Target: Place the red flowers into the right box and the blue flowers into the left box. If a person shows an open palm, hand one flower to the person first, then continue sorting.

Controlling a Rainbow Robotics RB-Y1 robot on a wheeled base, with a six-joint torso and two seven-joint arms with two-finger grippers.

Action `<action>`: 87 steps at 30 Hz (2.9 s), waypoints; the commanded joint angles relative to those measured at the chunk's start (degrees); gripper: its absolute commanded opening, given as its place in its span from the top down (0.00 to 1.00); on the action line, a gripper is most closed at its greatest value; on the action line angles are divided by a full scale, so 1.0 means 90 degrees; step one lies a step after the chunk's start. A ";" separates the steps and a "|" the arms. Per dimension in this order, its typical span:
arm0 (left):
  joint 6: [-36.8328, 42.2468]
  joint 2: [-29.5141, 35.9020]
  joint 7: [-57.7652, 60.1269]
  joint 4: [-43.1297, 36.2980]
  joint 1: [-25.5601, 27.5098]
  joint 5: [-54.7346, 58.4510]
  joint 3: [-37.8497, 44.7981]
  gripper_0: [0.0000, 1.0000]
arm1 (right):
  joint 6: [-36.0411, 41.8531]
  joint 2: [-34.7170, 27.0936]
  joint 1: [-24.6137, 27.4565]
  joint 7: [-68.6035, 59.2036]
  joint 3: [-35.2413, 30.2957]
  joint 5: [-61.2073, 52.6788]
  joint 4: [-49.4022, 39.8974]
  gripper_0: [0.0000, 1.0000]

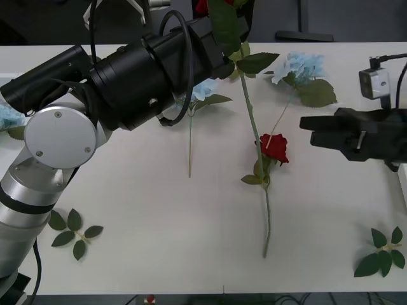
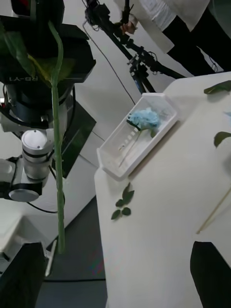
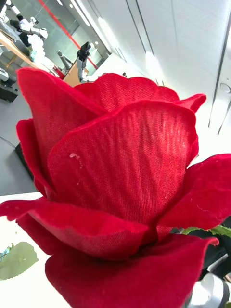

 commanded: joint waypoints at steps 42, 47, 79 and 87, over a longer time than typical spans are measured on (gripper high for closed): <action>-0.0060 -0.0244 -0.0132 -0.0072 -0.0137 -0.0244 -0.0150 1.00 | -0.1381 0.0933 -0.0377 -0.0095 0.1015 0.0241 -0.1392 1.00; -0.0060 -0.0234 -0.0142 -0.0063 -0.0128 -0.0274 -0.0140 0.76 | -0.1391 0.0923 -0.0377 -0.0124 0.1015 0.0241 -0.1392 1.00; 0.5184 0.1124 -0.0181 0.0055 0.0859 0.1836 0.3112 0.00 | -0.2309 -0.1284 -0.0211 -0.1120 0.0390 0.1130 -0.1148 1.00; 0.6297 0.1104 -0.0103 0.0543 0.0781 -0.0449 0.3268 0.00 | -0.2309 -0.1791 0.0199 -0.2311 -0.0636 0.2809 -0.0533 1.00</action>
